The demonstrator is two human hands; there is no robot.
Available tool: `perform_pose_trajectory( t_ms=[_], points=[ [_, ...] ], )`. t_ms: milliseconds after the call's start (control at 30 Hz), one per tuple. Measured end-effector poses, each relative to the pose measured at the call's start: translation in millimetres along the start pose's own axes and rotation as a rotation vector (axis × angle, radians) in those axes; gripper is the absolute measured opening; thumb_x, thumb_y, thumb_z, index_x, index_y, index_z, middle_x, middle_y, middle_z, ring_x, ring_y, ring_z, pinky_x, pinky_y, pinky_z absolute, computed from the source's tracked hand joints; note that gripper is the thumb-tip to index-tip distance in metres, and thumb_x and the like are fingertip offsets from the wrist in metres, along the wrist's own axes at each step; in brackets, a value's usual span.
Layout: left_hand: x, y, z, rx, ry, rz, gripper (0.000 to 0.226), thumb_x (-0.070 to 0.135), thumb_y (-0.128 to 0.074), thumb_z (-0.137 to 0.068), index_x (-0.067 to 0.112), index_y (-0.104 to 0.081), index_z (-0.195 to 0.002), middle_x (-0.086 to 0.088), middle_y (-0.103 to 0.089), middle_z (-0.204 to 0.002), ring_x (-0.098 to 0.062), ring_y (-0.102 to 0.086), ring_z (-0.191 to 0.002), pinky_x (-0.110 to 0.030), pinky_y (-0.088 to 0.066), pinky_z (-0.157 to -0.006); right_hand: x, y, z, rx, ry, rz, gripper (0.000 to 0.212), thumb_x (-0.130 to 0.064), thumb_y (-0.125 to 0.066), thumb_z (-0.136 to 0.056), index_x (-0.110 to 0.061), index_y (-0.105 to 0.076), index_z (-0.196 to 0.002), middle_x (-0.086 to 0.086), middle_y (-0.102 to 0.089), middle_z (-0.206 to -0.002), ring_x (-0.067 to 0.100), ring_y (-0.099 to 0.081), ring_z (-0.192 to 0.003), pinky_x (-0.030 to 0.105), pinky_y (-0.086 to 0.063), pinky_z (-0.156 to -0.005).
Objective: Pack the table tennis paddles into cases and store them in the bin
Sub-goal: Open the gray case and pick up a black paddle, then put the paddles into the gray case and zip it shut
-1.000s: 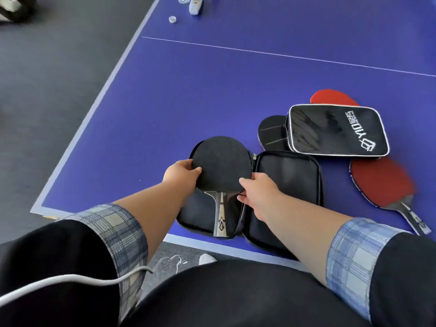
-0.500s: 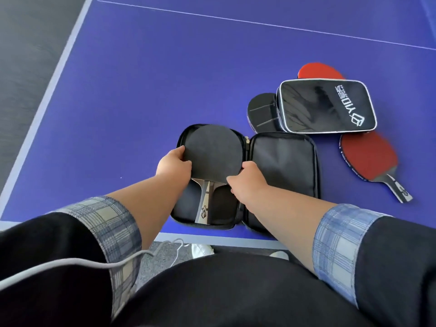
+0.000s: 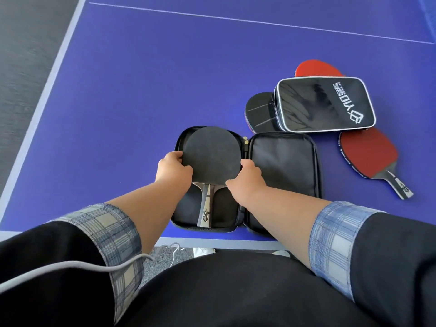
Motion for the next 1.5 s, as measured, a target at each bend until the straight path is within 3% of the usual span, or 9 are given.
perform_pose_trajectory(
  t_ms=[267, 433, 567, 667, 867, 967, 1067, 1300, 1500],
  points=[
    [11, -1, 2, -0.005, 0.131, -0.019, 0.061, 0.01, -0.056, -0.086, 0.019, -0.041, -0.145, -0.007, -0.053, -0.13, -0.016, -0.058, -0.07, -0.025, -0.041, -0.049, -3, 18, -1, -0.197, 0.035, 0.068, 0.059, -0.019, -0.066, -0.087, -0.013, -0.043, -0.142, 0.014, -0.057, -0.134, 0.034, -0.061, -0.113, 0.041, -0.052, -0.098],
    [30, -4, 12, 0.003, 0.252, -0.116, 0.062, 0.01, -0.058, -0.084, 0.017, -0.039, -0.143, -0.014, -0.051, -0.127, -0.033, -0.061, -0.098, -0.042, -0.055, -0.084, 0, 35, 5, -0.341, 0.073, 0.01, 0.028, -0.017, -0.06, -0.09, -0.023, -0.045, -0.113, -0.001, -0.053, -0.101, 0.022, -0.056, -0.078, 0.034, -0.05, -0.077],
    [59, -15, 26, 0.053, 0.221, -0.265, 0.066, 0.018, -0.058, -0.084, 0.021, -0.035, -0.145, -0.013, -0.042, -0.137, -0.036, -0.05, -0.118, -0.044, -0.045, -0.098, 13, 70, 3, -0.27, 0.091, -0.01, 0.052, -0.025, -0.062, -0.09, -0.019, -0.047, -0.14, 0.005, -0.058, -0.12, 0.032, -0.065, -0.11, 0.044, -0.055, -0.095],
    [90, -29, 33, 0.059, 0.081, -0.268, 0.068, 0.022, -0.059, -0.085, 0.024, -0.034, -0.148, -0.012, -0.039, -0.144, -0.036, -0.045, -0.125, -0.046, -0.043, -0.102, 34, 104, -3, -0.183, 0.024, -0.227, 0.059, -0.027, -0.058, -0.096, -0.024, -0.038, -0.151, -0.001, -0.053, -0.143, 0.022, -0.065, -0.097, 0.032, -0.053, -0.089],
    [161, -85, 46, -0.066, -0.225, -0.142, 0.059, 0.025, -0.056, -0.089, 0.021, -0.038, -0.145, -0.005, -0.046, -0.142, -0.023, -0.055, -0.107, -0.037, -0.048, -0.086, 87, 199, -26, 0.234, 0.086, -0.296, 0.039, -0.011, -0.055, -0.096, -0.004, -0.058, -0.134, 0.016, -0.066, -0.128, 0.026, -0.061, -0.105, 0.014, -0.044, -0.075],
    [197, -119, 50, -0.081, -0.314, -0.122, 0.056, 0.022, -0.055, -0.091, 0.019, -0.04, -0.145, -0.002, -0.052, -0.14, -0.017, -0.057, -0.098, -0.029, -0.043, -0.077, 114, 250, -45, 0.382, 0.065, -0.327, 0.023, -0.015, -0.054, -0.093, -0.021, -0.067, -0.111, 0.001, -0.067, -0.105, 0.027, -0.06, -0.1, 0.023, -0.045, -0.077],
    [226, -149, 46, -0.073, -0.305, -0.09, 0.054, 0.023, -0.051, -0.09, 0.024, -0.042, -0.143, 0.015, -0.061, -0.115, -0.006, -0.059, -0.074, -0.026, -0.044, -0.06, 140, 294, -70, 0.477, 0.03, -0.313, 0.037, -0.024, -0.054, -0.095, -0.021, -0.062, -0.131, -0.004, -0.065, -0.125, 0.021, -0.059, -0.11, 0.017, -0.041, -0.079],
    [260, -190, 12, -0.016, 0.03, -0.042, 0.043, 0.029, -0.056, -0.088, 0.013, -0.046, -0.127, -0.002, -0.059, -0.091, -0.021, -0.058, -0.073, -0.031, -0.042, -0.057, 159, 338, -137, 0.221, 0.014, -0.211, 0.061, -0.037, -0.059, -0.094, -0.023, -0.038, -0.15, -0.002, -0.055, -0.136, 0.018, -0.053, -0.11, 0.033, -0.04, -0.089],
    [257, -203, 9, 0.019, 0.04, -0.061, 0.027, 0.02, -0.055, -0.083, 0.016, -0.056, -0.109, -0.009, -0.066, -0.095, -0.026, -0.06, -0.073, -0.029, -0.043, -0.057, 156, 332, -161, 0.135, 0.04, -0.258, 0.036, -0.021, -0.057, -0.091, -0.025, -0.057, -0.127, 0.0, -0.067, -0.118, 0.025, -0.064, -0.1, 0.04, -0.054, -0.09]
  ],
)
Point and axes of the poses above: each hand's wrist, its own z-axis away from the middle knuckle, its own y-axis out of the back of the hand, x = y × z, the point moved 2 cm from there along -z, towards the middle knuckle
